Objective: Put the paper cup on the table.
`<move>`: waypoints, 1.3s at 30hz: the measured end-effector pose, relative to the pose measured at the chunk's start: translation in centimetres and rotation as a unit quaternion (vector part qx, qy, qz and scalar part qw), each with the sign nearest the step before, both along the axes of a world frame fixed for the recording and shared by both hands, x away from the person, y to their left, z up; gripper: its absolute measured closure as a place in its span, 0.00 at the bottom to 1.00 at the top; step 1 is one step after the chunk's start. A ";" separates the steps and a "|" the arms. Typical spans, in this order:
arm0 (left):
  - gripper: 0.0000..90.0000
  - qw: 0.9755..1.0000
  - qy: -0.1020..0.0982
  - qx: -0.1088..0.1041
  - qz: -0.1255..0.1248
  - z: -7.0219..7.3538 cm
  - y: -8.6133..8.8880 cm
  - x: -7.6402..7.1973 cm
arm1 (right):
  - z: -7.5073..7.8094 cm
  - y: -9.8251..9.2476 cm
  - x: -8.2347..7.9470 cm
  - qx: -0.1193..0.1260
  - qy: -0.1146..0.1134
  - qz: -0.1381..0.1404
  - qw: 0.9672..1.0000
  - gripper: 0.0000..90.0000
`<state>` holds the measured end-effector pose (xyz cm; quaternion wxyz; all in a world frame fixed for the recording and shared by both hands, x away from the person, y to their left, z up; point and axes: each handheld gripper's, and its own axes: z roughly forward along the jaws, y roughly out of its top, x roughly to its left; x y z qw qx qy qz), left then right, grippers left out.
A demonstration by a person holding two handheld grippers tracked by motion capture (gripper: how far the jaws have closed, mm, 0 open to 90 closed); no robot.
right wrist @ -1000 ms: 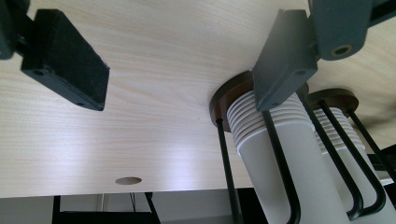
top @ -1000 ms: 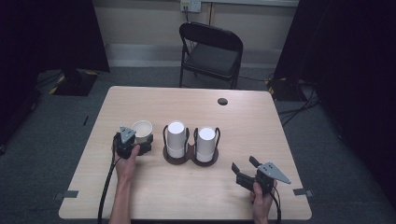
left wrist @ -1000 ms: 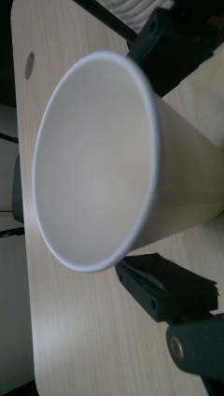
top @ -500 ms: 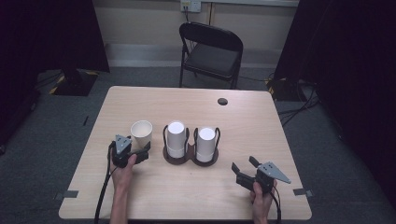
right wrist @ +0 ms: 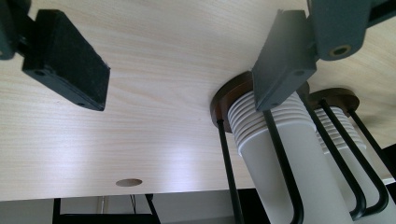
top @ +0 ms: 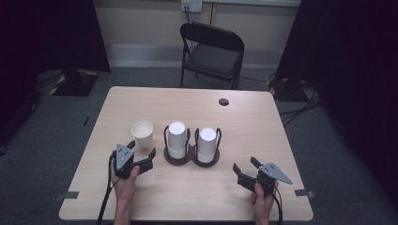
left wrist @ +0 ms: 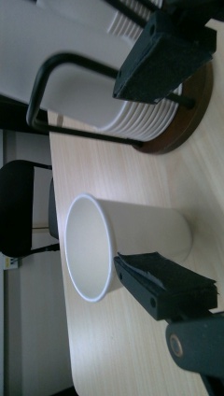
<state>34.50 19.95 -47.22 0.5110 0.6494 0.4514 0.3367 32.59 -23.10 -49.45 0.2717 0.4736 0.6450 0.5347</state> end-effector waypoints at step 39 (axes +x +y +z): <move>0.18 1.000 -0.001 0.009 0.007 -2.3 -4.6 -6.0 | 0.0 0.1 -0.1 -0.007 -0.005 0.000 1.000 0.20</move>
